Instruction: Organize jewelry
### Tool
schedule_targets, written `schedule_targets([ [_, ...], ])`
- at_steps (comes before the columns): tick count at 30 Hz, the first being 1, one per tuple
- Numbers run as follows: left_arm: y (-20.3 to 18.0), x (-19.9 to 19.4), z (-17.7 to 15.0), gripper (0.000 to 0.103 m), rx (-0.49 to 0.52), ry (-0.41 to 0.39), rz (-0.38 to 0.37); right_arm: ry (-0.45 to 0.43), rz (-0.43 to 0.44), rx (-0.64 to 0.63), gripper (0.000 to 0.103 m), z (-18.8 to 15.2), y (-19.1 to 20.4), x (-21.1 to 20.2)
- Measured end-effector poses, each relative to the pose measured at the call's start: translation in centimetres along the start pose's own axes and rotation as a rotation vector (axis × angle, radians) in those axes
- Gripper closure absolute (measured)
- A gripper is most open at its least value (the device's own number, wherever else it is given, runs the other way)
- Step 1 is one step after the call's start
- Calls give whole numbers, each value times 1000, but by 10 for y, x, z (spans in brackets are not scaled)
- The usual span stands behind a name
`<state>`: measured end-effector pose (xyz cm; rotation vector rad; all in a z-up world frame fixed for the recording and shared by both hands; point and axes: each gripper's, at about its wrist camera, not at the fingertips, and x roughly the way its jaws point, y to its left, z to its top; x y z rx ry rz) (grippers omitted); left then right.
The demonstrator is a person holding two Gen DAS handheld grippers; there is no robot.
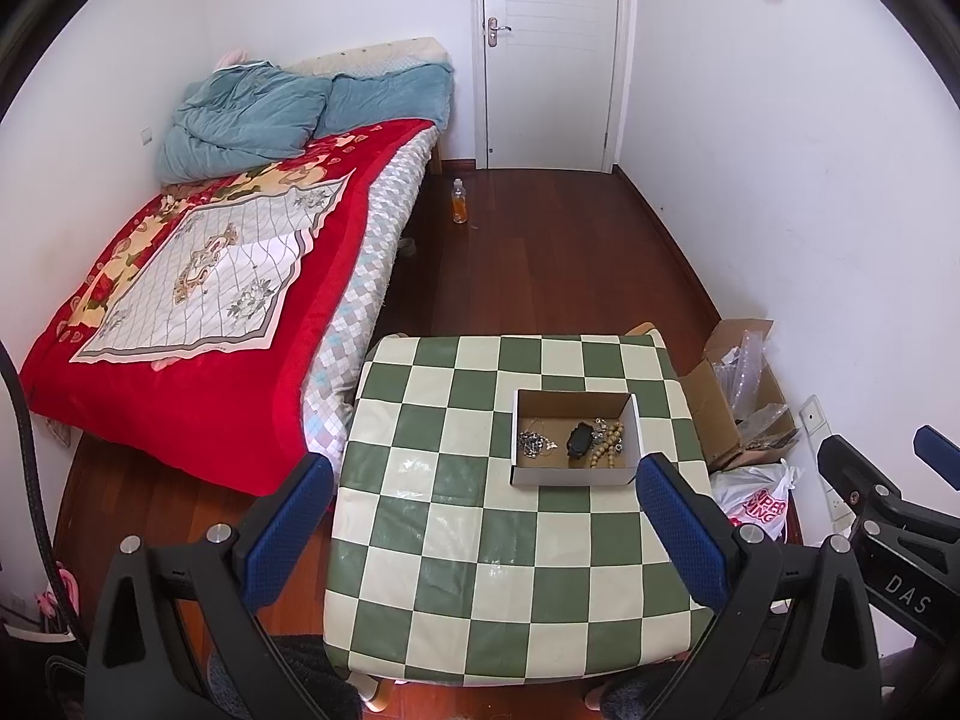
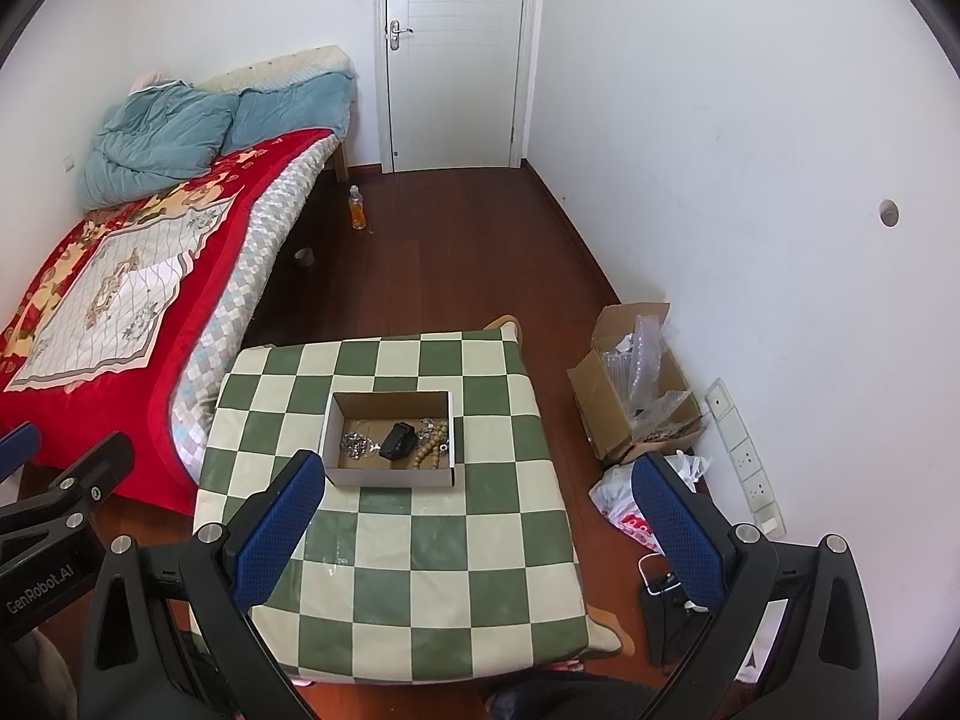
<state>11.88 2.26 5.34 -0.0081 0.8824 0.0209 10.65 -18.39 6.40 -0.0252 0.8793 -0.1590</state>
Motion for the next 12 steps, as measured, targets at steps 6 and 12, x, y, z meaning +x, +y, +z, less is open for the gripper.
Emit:
schedule_targets([
  [6, 0, 1, 0, 0, 2, 4, -3, 3, -2, 2, 0, 1, 0, 2],
  [12, 1, 3, -1, 0, 5, 6, -8, 7, -7, 1, 0, 3, -3, 5],
])
